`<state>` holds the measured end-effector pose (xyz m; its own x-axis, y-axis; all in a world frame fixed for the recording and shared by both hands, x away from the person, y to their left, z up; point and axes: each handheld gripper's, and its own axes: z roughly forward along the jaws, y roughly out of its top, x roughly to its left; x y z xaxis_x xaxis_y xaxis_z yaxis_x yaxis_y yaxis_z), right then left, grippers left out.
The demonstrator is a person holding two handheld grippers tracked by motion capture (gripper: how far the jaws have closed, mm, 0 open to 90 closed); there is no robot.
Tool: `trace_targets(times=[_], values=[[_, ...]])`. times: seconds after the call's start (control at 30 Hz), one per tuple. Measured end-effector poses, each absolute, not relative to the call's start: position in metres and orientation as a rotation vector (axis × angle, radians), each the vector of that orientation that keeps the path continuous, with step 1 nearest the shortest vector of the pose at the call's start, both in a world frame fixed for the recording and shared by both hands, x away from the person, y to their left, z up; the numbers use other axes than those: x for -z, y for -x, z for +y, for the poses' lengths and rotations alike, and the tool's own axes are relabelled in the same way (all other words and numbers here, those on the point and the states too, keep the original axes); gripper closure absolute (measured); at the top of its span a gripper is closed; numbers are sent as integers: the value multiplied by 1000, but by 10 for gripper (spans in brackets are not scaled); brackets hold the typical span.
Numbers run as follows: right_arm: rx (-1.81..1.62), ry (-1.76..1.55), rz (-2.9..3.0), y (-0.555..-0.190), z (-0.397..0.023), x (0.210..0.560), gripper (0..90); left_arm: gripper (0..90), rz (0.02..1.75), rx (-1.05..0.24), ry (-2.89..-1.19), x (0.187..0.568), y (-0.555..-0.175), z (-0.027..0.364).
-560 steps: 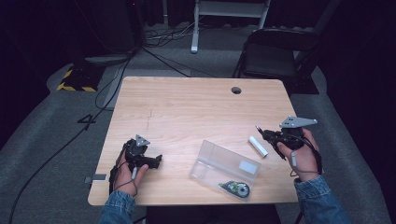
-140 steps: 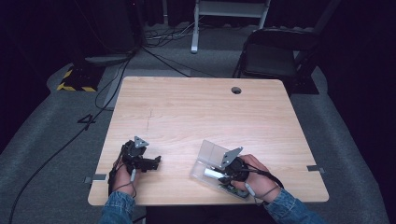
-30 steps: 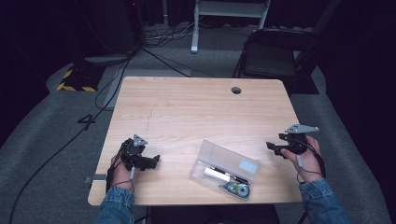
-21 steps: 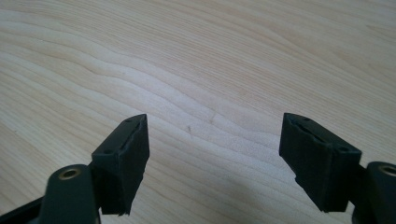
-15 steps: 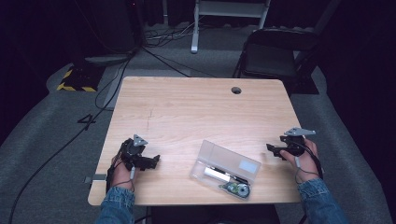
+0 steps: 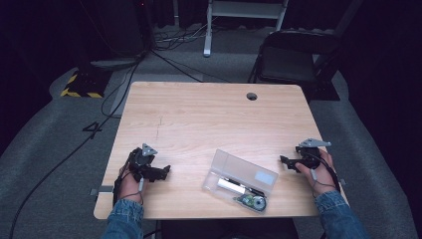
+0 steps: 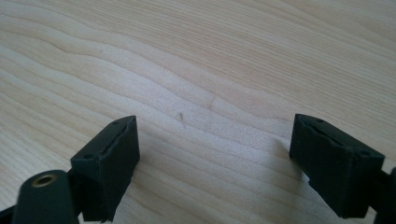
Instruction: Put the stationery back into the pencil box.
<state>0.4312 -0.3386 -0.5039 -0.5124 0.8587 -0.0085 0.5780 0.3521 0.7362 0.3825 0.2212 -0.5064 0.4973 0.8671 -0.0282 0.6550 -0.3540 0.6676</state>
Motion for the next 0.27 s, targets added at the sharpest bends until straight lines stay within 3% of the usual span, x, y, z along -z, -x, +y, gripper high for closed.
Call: trace_targets(times=[0.27], values=[[-971,-1253,2235,-432,-338,504,141,0,1244,-442,-2121,506,-382,221]])
